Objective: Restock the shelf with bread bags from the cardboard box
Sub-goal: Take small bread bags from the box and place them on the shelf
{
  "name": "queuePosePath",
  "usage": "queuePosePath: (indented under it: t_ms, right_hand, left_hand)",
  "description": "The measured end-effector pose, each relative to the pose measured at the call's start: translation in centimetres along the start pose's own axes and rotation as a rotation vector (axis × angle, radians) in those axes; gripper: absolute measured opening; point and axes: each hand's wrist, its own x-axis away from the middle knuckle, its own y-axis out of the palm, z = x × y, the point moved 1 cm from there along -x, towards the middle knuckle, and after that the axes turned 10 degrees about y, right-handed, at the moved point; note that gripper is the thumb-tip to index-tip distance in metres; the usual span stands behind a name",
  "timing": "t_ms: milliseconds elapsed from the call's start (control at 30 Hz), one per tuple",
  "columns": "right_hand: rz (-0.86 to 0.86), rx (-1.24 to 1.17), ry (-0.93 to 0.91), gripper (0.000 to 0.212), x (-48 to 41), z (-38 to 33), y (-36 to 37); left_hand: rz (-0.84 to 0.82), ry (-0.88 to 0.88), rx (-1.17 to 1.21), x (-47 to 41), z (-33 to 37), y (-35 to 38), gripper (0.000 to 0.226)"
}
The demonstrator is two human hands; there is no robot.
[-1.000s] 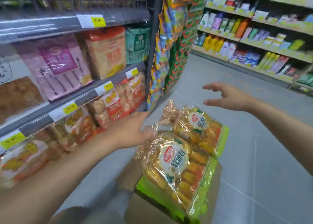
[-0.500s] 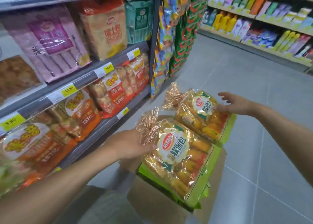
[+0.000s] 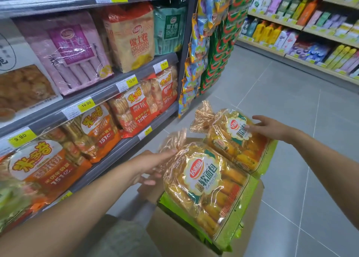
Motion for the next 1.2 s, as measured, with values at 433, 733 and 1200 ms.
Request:
queuePosePath:
  t_ms: [433,733,1200]
  right_hand:
    - [0.003,-0.049,-0.027,0.065,-0.2,0.4,-1.1]
    - [0.014,-0.086,-0.041,0.117,-0.2,1.3,-1.1]
    - [0.005,-0.146,-0.076,0.084,0.5,1.7,-1.4]
  left_hand:
    - [-0.061,0.160,0.413,-2.1,0.8,0.6,0.045]
    - [-0.026,0.212,0.739,-1.8,2.0,1.2,0.050]
    - [-0.261,0.277,0.240,-0.4,2.3,2.1,0.123]
